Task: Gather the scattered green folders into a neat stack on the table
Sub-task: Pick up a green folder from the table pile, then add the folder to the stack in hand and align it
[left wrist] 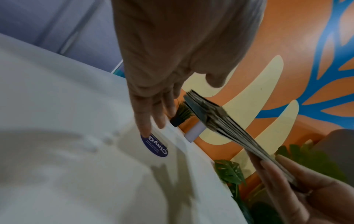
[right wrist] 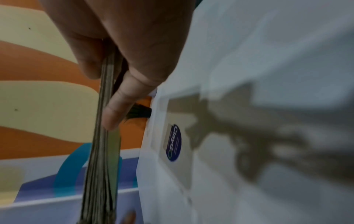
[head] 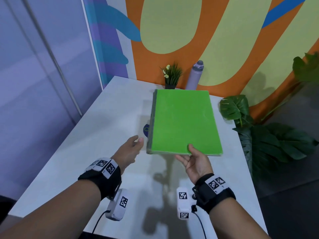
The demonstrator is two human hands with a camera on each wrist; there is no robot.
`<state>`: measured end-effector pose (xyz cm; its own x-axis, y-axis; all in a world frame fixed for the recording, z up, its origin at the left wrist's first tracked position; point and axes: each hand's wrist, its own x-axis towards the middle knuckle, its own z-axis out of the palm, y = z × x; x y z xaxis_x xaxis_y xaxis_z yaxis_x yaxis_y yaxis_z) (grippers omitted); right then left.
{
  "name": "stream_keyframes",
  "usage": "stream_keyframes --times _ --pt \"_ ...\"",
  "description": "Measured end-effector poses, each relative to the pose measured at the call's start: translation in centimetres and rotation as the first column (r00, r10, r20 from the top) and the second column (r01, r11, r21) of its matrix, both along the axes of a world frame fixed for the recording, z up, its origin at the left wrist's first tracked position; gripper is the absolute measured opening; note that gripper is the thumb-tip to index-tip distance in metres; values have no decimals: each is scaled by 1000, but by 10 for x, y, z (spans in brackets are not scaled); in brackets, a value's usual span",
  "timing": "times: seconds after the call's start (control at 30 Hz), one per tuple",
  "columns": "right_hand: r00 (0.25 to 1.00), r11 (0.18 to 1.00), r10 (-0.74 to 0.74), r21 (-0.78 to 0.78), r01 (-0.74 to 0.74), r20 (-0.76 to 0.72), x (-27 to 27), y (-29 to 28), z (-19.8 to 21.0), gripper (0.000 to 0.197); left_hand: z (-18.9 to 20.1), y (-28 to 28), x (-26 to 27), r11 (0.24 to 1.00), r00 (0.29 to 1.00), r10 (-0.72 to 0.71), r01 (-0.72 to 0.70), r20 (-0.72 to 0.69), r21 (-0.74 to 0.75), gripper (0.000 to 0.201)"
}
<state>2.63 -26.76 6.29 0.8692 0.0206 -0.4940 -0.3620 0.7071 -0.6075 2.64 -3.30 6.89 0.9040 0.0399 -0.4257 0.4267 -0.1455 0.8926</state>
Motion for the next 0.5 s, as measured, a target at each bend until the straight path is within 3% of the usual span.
stream_keyframes --times 0.1,0.2,0.37,0.5 --pt "996 996 -72 -62 68 -57 22 -24 -8 46 -18 11 -1 969 1000 -7 4 12 246 59" --pt "985 986 -143 -104 133 -98 42 -42 -12 42 -34 22 -1 909 997 -74 74 -15 409 59" --pt "969 977 -201 -97 188 -143 77 -63 -31 44 -73 49 11 682 973 -179 228 -144 695 69" --pt "936 958 -284 -10 288 -209 98 -70 -53 47 -89 58 23 551 944 -159 327 -288 768 67"
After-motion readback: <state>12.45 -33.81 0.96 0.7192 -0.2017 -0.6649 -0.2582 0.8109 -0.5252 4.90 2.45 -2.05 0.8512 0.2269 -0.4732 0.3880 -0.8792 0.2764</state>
